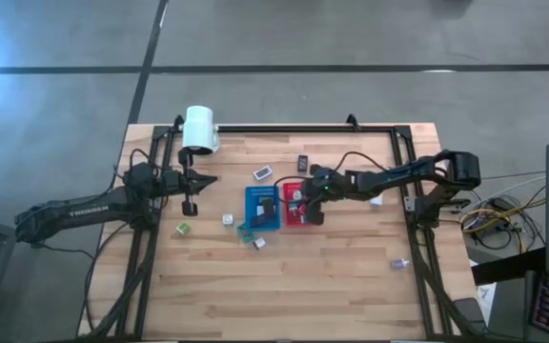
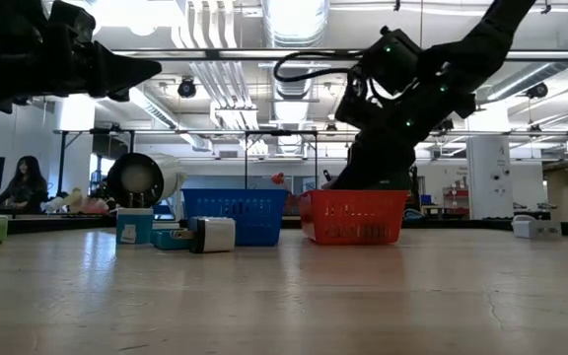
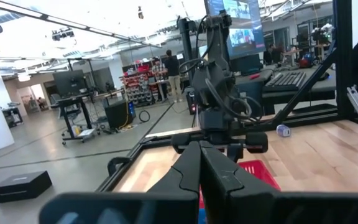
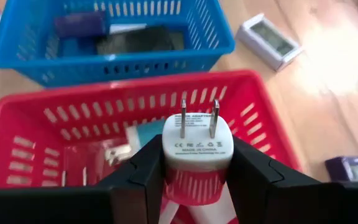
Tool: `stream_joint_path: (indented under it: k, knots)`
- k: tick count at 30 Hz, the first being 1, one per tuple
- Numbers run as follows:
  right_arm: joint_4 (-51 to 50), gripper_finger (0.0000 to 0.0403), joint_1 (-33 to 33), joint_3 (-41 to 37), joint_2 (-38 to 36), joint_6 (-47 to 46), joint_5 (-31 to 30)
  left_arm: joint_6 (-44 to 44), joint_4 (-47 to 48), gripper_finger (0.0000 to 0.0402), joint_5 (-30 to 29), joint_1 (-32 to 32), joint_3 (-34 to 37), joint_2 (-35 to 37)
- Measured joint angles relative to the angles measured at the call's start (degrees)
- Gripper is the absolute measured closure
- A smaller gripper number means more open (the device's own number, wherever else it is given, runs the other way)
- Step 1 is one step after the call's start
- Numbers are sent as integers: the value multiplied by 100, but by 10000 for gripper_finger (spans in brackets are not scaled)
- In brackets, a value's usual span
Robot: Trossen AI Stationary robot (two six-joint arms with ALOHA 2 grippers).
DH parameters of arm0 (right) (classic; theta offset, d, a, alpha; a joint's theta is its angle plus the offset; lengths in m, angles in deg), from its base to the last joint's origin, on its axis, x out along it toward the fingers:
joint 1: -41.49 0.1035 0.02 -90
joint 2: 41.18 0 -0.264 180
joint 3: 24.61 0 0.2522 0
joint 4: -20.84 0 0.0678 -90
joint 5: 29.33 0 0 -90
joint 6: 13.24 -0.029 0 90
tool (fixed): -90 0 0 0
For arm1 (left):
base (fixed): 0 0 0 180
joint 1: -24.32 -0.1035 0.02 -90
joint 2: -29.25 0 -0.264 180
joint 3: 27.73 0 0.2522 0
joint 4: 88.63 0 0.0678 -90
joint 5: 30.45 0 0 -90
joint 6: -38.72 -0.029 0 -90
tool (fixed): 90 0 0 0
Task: Pick & Place Office items
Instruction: Put the pink adaptor into the red bin, then put the white digital clock into the blue bin
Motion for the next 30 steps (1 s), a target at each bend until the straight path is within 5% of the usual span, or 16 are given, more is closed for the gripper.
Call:
stream_joint_path:
  k: [14, 30]
  knots:
    - [-505, 273, 37, 141, 61, -10, 279, -15, -17, 396, -2, -4, 0, 0]
    - [-422, 193, 36, 132, -187, 200, 301, 49, 7, 396, 0, -4, 0, 0]
